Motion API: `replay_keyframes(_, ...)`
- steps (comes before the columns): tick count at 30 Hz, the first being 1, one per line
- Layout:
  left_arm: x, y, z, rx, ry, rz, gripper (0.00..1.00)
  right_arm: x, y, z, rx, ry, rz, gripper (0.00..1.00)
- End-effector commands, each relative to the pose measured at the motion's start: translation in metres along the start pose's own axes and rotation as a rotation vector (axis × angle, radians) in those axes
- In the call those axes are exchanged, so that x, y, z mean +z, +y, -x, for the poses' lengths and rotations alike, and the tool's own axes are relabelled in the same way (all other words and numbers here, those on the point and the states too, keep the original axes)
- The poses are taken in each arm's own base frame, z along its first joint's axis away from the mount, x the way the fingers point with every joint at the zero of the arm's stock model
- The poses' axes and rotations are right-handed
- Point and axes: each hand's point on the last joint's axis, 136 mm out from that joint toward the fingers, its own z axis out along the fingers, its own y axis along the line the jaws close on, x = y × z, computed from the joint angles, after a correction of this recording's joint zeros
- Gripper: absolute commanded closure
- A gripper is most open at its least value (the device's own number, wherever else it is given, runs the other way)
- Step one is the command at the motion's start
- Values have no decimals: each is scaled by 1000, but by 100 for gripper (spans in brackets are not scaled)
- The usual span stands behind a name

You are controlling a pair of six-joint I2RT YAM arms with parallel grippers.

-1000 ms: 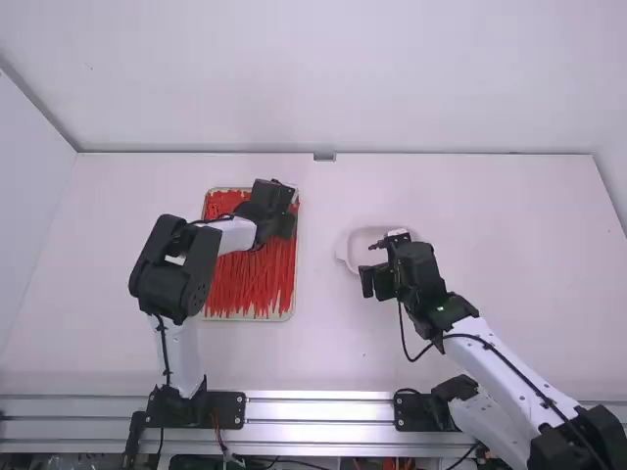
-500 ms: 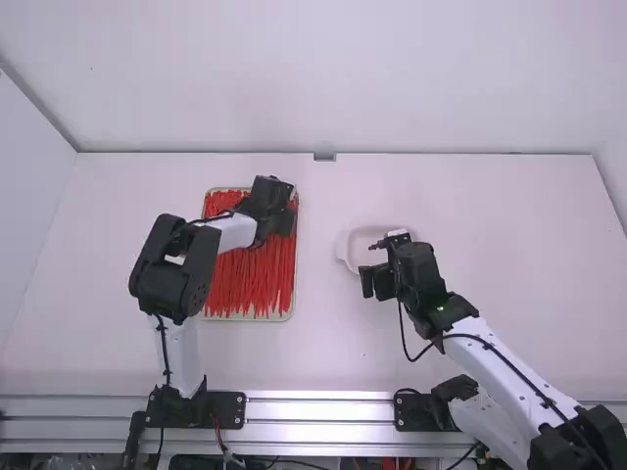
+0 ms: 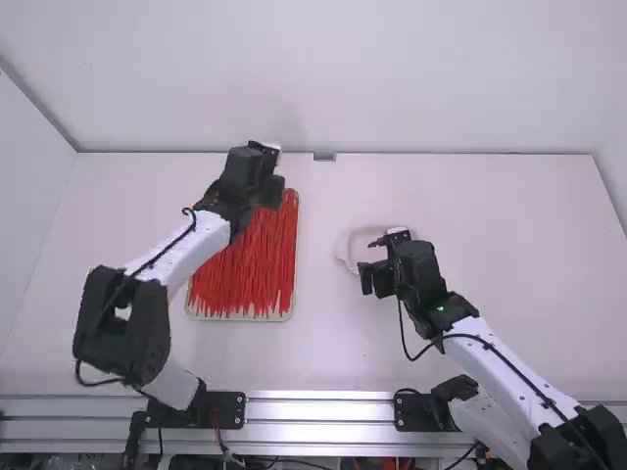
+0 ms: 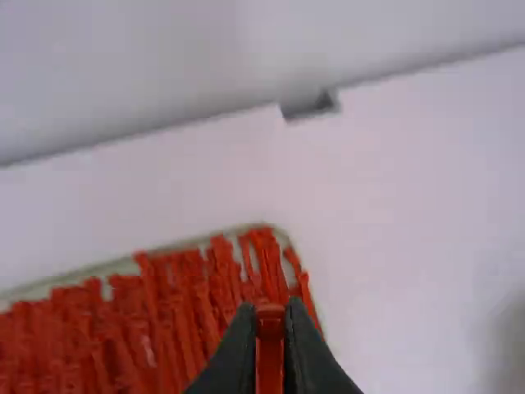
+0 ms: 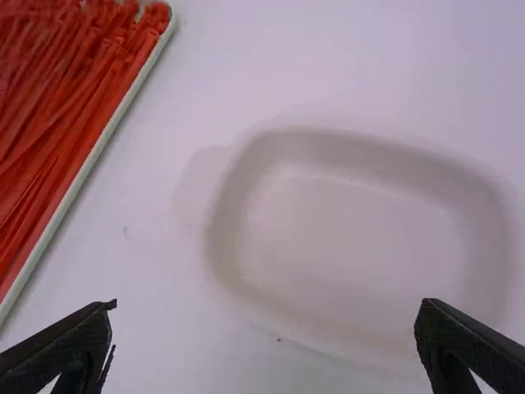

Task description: Fasten the cable tie

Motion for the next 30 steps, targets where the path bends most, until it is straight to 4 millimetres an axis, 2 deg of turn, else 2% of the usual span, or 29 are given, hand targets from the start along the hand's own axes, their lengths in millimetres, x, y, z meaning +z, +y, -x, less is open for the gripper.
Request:
replay_keyframes(1,-45,14,39,0,-97,40,98,-5,6,24,4,-67,27,2)
replay_keyframes(6,-113,16,61,8,-190,59,98,-10,31,48,-7,-164,171,1)
replay_keyframes(10,-146,15,61,7,-243,56,98,-17,49,65,-26,-233,270,2)
replay_keyframes(14,-165,14,53,3,-279,56,98,-29,71,77,-57,-291,407,2)
replay_keyframes(17,-169,12,41,8,-295,43,98,-40,87,86,-86,-334,507,2)
replay_keyframes(23,-163,-9,23,8,-328,-81,98,-66,115,98,-157,-415,688,2)
replay_keyframes(27,-161,-29,22,12,-383,-198,98,-81,122,113,-98,-464,758,2)
replay_keyframes(30,-165,-40,28,-41,-433,-281,98,-88,123,123,-103,-516,767,2)
